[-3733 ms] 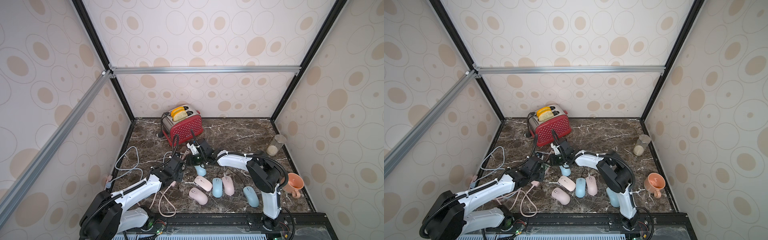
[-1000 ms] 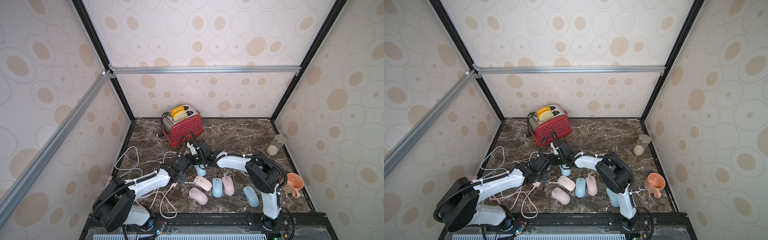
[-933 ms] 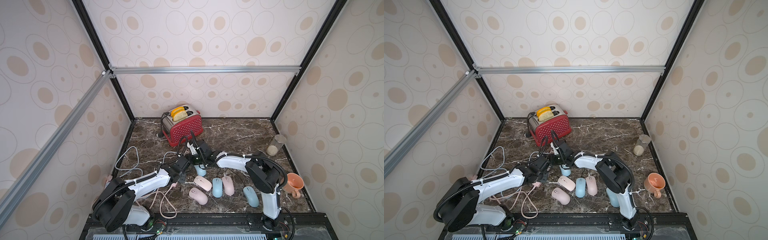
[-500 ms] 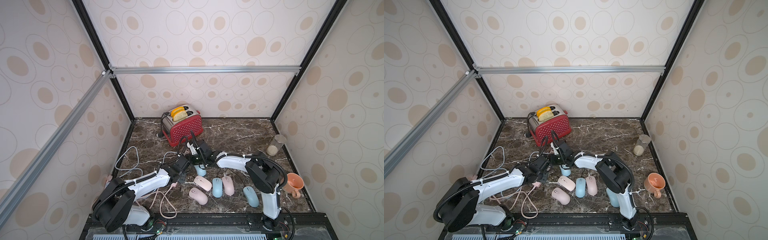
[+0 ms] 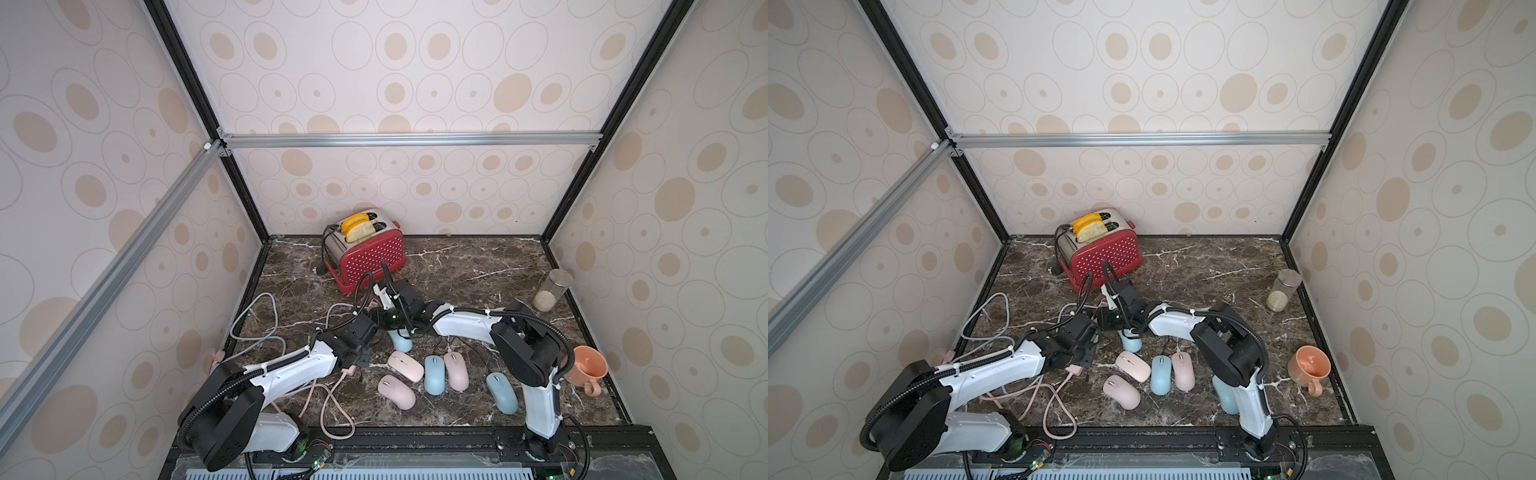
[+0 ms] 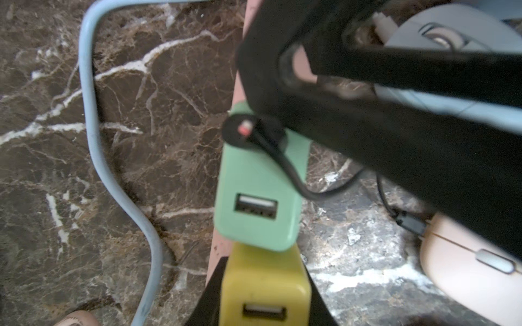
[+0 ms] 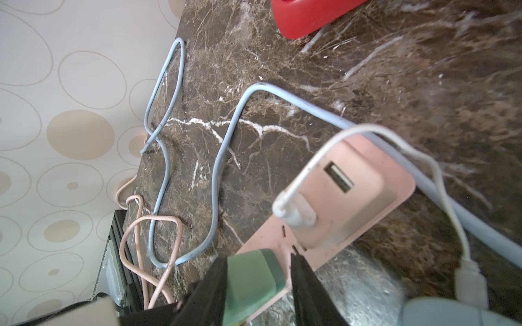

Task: Unplug the wireless mouse
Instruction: Remove the plug from the socket.

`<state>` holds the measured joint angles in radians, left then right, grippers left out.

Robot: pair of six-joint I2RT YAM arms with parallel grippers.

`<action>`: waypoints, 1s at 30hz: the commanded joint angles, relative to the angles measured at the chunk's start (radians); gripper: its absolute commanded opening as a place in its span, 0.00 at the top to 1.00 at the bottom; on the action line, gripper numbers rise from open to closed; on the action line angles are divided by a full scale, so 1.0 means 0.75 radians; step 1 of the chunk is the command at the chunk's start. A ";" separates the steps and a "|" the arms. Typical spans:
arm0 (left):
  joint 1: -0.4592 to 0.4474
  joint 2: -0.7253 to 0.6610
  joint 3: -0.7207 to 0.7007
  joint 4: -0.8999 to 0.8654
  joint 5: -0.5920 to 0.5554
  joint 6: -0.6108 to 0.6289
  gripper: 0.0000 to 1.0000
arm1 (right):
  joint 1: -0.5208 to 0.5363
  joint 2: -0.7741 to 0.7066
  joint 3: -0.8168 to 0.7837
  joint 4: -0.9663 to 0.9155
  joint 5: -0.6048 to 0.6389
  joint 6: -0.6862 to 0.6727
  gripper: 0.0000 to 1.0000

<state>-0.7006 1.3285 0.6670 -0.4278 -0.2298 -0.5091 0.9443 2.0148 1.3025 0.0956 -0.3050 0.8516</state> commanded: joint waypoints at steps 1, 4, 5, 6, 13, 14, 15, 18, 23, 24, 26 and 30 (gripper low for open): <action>-0.003 0.019 0.145 -0.141 -0.039 -0.053 1.00 | 0.023 0.104 -0.060 -0.247 0.048 -0.012 0.60; -0.003 0.067 0.222 -0.228 0.075 -0.069 1.00 | 0.024 0.104 -0.055 -0.256 0.049 -0.016 0.60; 0.001 0.075 0.246 -0.248 0.102 -0.070 1.00 | 0.025 0.107 -0.055 -0.256 0.048 -0.017 0.60; 0.006 0.078 0.264 -0.262 0.113 -0.069 1.00 | 0.025 0.106 -0.054 -0.253 0.047 -0.016 0.60; 0.014 0.048 0.212 -0.136 0.047 -0.058 1.00 | 0.025 0.104 -0.058 -0.250 0.038 -0.020 0.59; 0.011 0.013 0.181 -0.093 0.029 -0.046 1.00 | 0.024 0.098 -0.060 -0.252 0.044 -0.023 0.57; 0.006 -0.026 0.149 -0.047 0.009 -0.025 1.00 | 0.025 0.096 -0.060 -0.255 0.047 -0.027 0.56; -0.001 -0.143 0.060 0.030 -0.063 0.023 1.00 | 0.024 0.098 -0.055 -0.262 0.050 -0.031 0.51; -0.001 -0.184 0.019 0.048 -0.054 0.012 1.00 | 0.023 0.111 -0.044 -0.262 0.053 -0.028 0.47; 0.000 -0.177 0.023 0.049 -0.044 0.002 1.00 | 0.024 0.112 -0.043 -0.262 0.053 -0.027 0.47; 0.000 -0.163 0.027 0.048 -0.032 -0.021 1.00 | 0.024 0.107 -0.047 -0.264 0.057 -0.026 0.47; 0.024 -0.044 0.096 -0.054 -0.053 -0.053 1.00 | 0.024 0.066 -0.085 -0.239 0.074 -0.020 0.45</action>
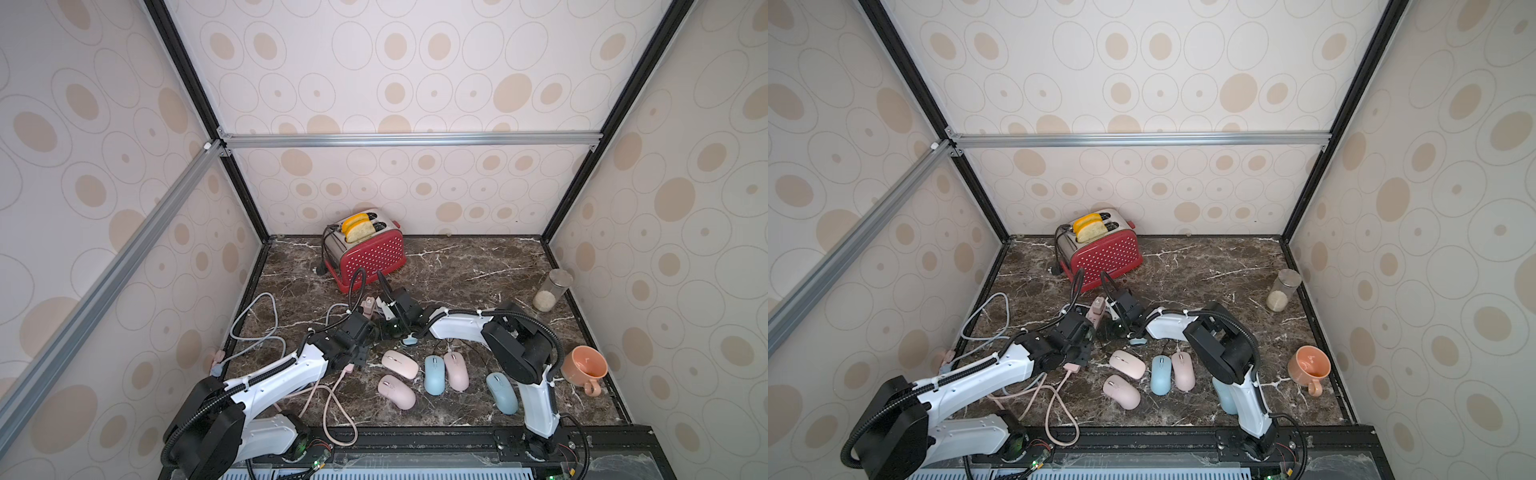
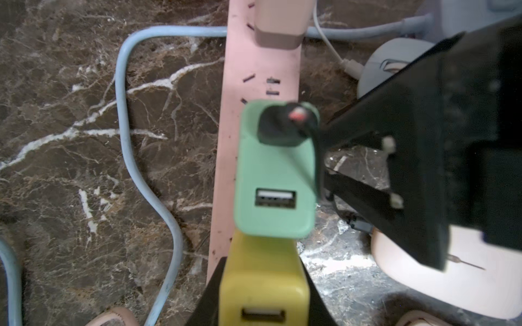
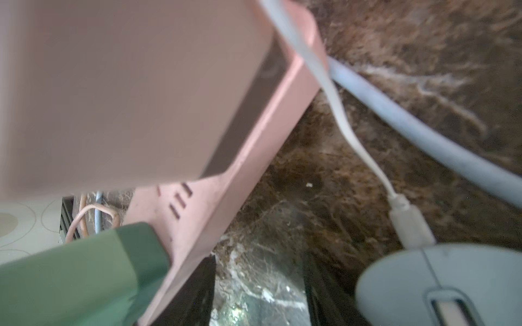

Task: Unplug the wireless mouse
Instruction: Remove the plug from the socket.

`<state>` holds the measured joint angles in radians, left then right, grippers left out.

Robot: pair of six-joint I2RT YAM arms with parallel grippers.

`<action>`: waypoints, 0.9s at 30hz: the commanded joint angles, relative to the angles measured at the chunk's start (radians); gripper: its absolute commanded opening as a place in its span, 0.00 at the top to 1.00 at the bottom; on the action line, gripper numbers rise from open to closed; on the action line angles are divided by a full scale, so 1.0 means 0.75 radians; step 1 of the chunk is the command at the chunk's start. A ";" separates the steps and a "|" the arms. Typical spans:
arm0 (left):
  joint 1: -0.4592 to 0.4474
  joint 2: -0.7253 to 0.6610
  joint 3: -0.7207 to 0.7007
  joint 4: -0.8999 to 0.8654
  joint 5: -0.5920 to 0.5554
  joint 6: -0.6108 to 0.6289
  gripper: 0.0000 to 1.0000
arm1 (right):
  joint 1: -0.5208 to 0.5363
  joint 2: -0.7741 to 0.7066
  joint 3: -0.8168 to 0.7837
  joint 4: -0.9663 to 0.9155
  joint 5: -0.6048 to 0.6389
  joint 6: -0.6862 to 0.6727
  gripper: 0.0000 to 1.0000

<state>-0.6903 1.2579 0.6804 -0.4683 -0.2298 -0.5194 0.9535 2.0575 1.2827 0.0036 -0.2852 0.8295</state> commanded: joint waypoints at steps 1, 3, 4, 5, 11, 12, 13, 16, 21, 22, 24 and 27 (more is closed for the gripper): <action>0.010 0.075 0.081 -0.003 -0.056 -0.048 1.00 | 0.011 -0.002 -0.068 -0.113 0.055 0.015 0.44; 0.012 0.099 0.075 0.010 -0.054 -0.066 1.00 | 0.012 -0.019 -0.085 -0.104 0.066 0.026 0.42; 0.015 0.110 0.076 0.018 -0.050 -0.073 1.00 | 0.011 -0.026 -0.096 -0.100 0.076 0.041 0.41; 0.015 0.117 0.075 0.022 -0.048 -0.074 1.00 | 0.011 -0.034 -0.105 -0.094 0.084 0.050 0.41; 0.018 0.111 0.057 0.069 -0.019 -0.062 1.00 | -0.022 -0.006 -0.075 -0.098 0.103 0.130 0.38; 0.018 0.107 0.053 0.074 -0.017 -0.062 1.00 | -0.025 0.003 -0.061 -0.097 0.102 0.137 0.38; 0.019 0.104 0.049 0.076 -0.013 -0.062 1.00 | -0.024 0.013 -0.045 -0.100 0.104 0.145 0.39; 0.024 0.112 0.040 0.081 -0.009 -0.060 1.00 | -0.025 0.043 -0.008 -0.109 0.117 0.184 0.40; 0.028 0.124 0.026 0.108 0.006 -0.064 1.00 | -0.028 0.097 0.068 -0.128 0.142 0.234 0.43; 0.028 0.126 0.027 0.109 0.006 -0.064 1.00 | -0.028 0.105 0.076 -0.122 0.147 0.248 0.44; 0.028 0.132 0.025 0.113 0.006 -0.062 1.00 | -0.029 0.118 0.082 -0.107 0.155 0.280 0.45; 0.031 0.137 0.023 0.123 0.012 -0.060 1.00 | -0.032 0.125 0.079 -0.062 0.168 0.323 0.46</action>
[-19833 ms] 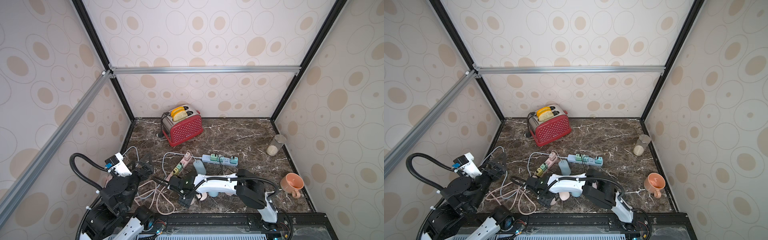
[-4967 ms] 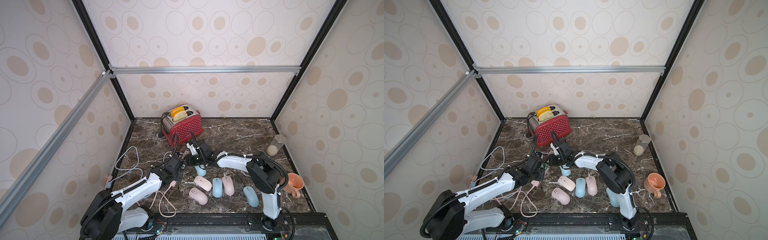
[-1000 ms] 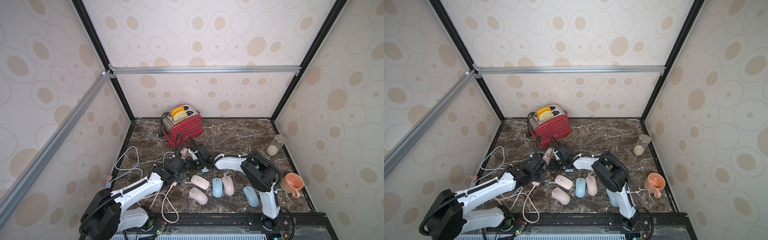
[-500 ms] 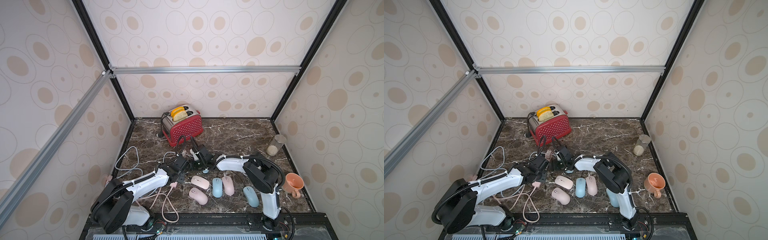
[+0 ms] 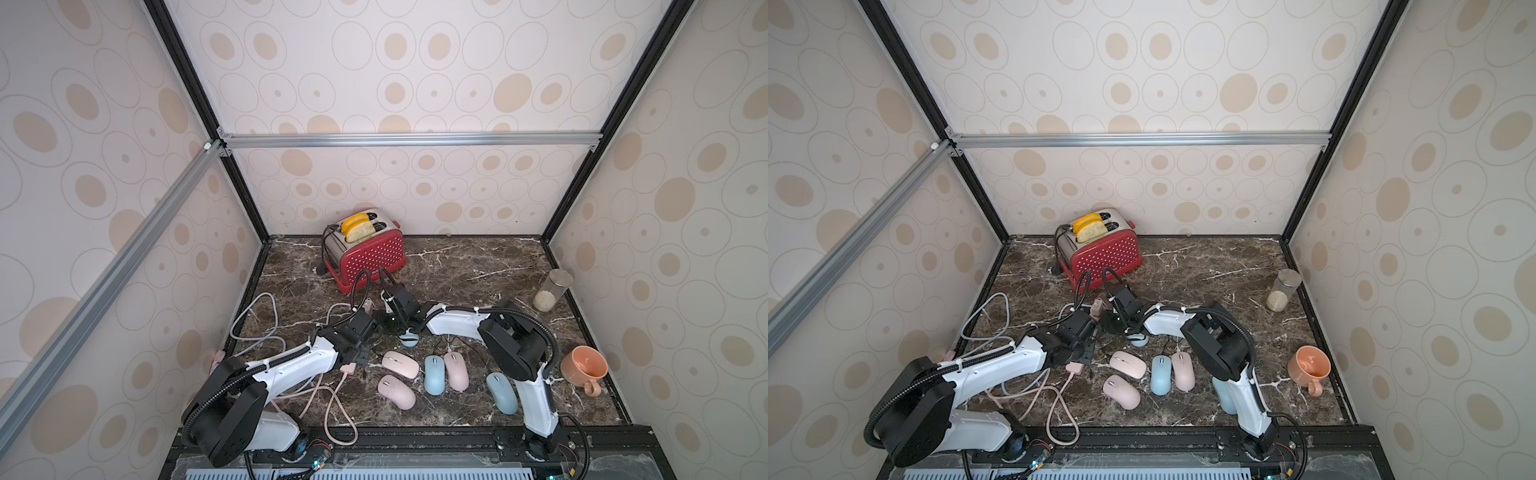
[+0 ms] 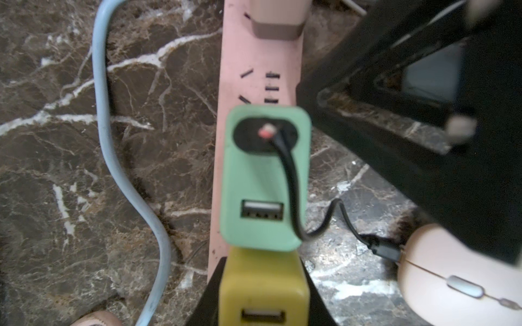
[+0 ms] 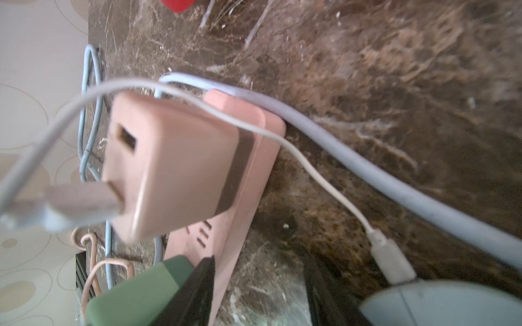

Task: Unplug the wireless mouse
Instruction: Remove the plug from the socket.

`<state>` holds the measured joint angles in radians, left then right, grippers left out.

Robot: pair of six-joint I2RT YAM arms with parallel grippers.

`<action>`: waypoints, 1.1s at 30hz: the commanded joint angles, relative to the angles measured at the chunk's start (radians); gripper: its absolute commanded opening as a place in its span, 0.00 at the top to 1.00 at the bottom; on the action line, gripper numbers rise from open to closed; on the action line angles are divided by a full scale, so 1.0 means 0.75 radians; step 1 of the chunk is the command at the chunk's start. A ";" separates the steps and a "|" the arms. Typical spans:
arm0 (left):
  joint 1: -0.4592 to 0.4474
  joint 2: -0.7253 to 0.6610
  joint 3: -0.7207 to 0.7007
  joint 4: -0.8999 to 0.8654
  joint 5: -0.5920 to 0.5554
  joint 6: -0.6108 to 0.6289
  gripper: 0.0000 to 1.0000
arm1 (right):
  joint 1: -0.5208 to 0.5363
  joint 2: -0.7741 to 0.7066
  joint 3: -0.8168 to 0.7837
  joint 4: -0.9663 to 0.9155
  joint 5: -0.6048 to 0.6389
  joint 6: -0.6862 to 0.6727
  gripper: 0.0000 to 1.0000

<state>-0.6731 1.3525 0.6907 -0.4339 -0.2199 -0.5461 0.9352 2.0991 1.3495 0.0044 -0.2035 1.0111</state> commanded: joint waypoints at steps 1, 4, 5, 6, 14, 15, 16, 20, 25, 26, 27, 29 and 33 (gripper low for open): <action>0.007 0.013 0.012 0.079 0.000 -0.024 1.00 | -0.006 0.076 0.000 -0.071 0.068 0.086 0.46; 0.010 0.019 0.013 0.086 0.005 -0.020 1.00 | -0.007 0.095 0.033 -0.115 0.084 0.092 0.47; 0.010 0.023 0.014 0.088 0.005 -0.020 1.00 | -0.006 0.103 0.039 -0.129 0.090 0.093 0.48; 0.010 0.026 0.014 0.093 0.009 -0.018 1.00 | -0.006 0.113 0.047 -0.156 0.097 0.094 0.48; 0.012 0.040 0.015 0.116 0.026 -0.018 1.00 | 0.027 0.180 0.077 -0.255 0.128 0.088 0.52; 0.012 0.038 0.016 0.119 0.034 -0.018 1.00 | 0.033 0.183 0.084 -0.272 0.138 0.081 0.53; 0.013 0.036 0.015 0.122 0.042 -0.018 1.00 | 0.039 0.185 0.090 -0.288 0.152 0.074 0.52; 0.042 0.018 0.013 0.159 0.163 -0.025 1.00 | 0.062 0.197 0.106 -0.353 0.182 0.057 0.53; 0.069 0.040 0.069 0.134 0.238 0.003 1.00 | 0.075 0.209 0.104 -0.384 0.197 0.055 0.54; 0.067 0.047 0.082 0.116 0.196 0.013 1.00 | 0.076 0.208 0.104 -0.388 0.201 0.057 0.55; 0.061 0.041 0.081 0.114 0.148 0.017 1.00 | 0.075 0.208 0.106 -0.390 0.203 0.059 0.55; 0.057 -0.001 0.034 0.173 0.075 0.018 1.00 | 0.077 0.210 0.099 -0.386 0.206 0.065 0.56; 0.045 -0.158 -0.120 0.387 0.018 0.029 1.00 | 0.077 0.218 0.088 -0.370 0.204 0.087 0.57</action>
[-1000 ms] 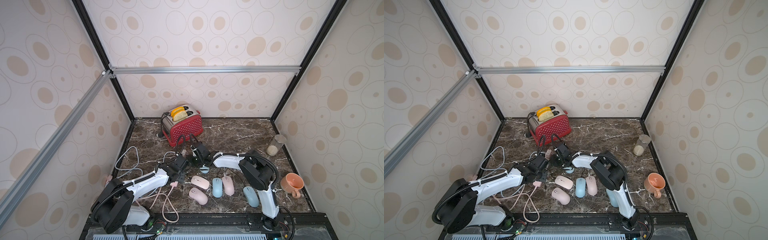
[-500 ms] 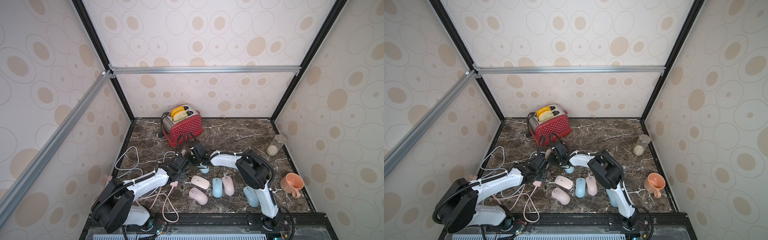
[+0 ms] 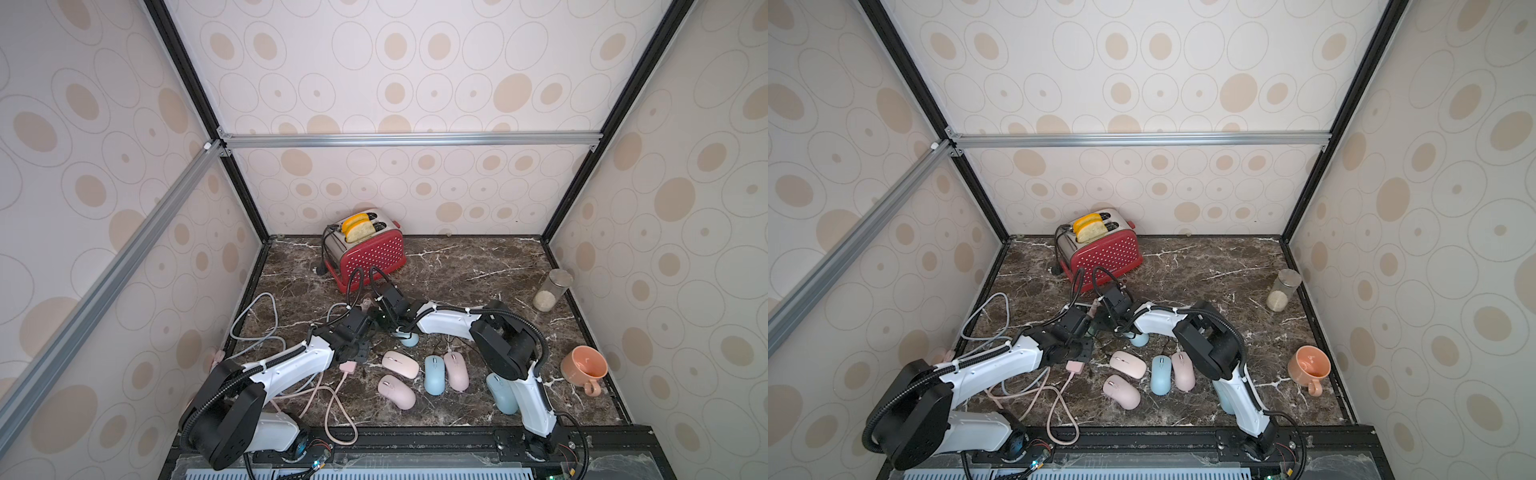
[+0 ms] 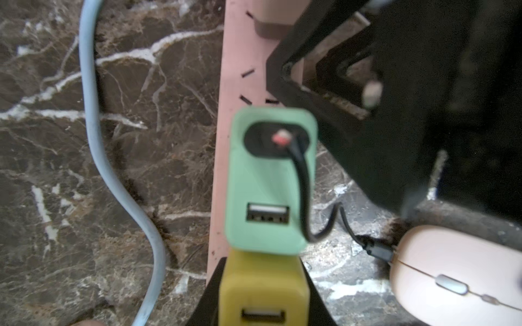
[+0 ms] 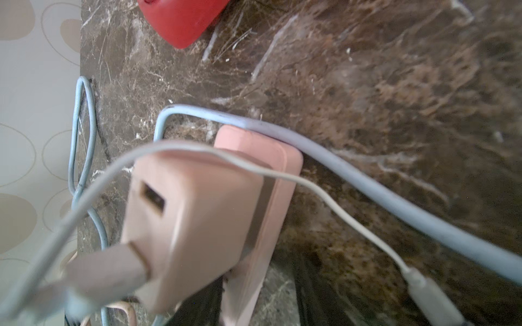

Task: Unplug the wireless mouse
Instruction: Remove the plug from the socket.

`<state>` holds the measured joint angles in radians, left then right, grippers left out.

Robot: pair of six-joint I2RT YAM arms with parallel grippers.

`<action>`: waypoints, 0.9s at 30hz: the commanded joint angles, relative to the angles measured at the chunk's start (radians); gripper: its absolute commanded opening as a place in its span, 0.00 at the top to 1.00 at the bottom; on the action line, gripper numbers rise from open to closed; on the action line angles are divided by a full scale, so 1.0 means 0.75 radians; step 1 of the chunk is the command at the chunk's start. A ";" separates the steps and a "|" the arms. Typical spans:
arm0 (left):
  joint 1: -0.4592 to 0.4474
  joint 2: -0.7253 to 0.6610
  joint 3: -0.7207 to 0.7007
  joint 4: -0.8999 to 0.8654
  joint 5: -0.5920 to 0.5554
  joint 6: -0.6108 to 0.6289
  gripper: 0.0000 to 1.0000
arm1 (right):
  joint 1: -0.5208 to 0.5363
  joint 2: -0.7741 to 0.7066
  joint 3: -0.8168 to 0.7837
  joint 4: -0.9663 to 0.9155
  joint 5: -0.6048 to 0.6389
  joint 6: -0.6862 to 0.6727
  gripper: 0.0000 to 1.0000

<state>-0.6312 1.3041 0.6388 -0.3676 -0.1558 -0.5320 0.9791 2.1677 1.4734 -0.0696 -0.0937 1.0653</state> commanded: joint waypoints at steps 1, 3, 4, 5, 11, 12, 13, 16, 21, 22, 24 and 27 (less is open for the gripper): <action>-0.011 -0.114 -0.067 0.306 -0.075 0.009 1.00 | 0.018 0.130 -0.078 -0.273 0.059 0.020 0.57; -0.012 -0.133 -0.070 0.283 -0.072 0.010 1.00 | 0.019 0.136 -0.078 -0.272 0.054 0.026 0.57; -0.011 -0.125 -0.043 0.224 -0.076 -0.006 1.00 | 0.018 0.139 -0.077 -0.275 0.053 0.029 0.57; -0.011 -0.100 0.001 0.132 -0.067 -0.027 1.00 | 0.018 0.142 -0.075 -0.277 0.053 0.031 0.57; 0.014 0.012 0.247 -0.283 0.016 -0.070 1.00 | 0.019 0.157 -0.066 -0.291 0.048 0.030 0.57; 0.028 0.047 0.293 -0.332 0.033 -0.065 1.00 | 0.018 0.159 -0.064 -0.287 0.047 0.030 0.57; 0.035 0.089 0.338 -0.403 0.039 -0.054 1.00 | 0.020 0.162 -0.059 -0.290 0.046 0.031 0.57; 0.038 0.177 0.396 -0.440 0.053 -0.044 1.00 | 0.018 0.167 -0.058 -0.287 0.038 0.032 0.57; 0.050 0.241 0.412 -0.386 0.113 -0.059 1.00 | 0.018 0.157 -0.066 -0.291 0.046 0.025 0.57; 0.055 0.253 0.428 -0.393 0.123 -0.058 1.00 | 0.018 0.156 -0.066 -0.295 0.047 0.024 0.57; 0.061 0.261 0.453 -0.401 0.149 -0.059 1.00 | 0.018 0.155 -0.074 -0.289 0.047 0.024 0.57; 0.062 0.255 0.480 -0.396 0.154 -0.056 1.00 | 0.019 0.155 -0.082 -0.277 0.041 0.030 0.57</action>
<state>-0.5900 1.5127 0.9165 -0.6926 -0.0685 -0.5476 0.9798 2.1757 1.4849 -0.0757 -0.0978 1.0843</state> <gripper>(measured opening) 0.300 0.431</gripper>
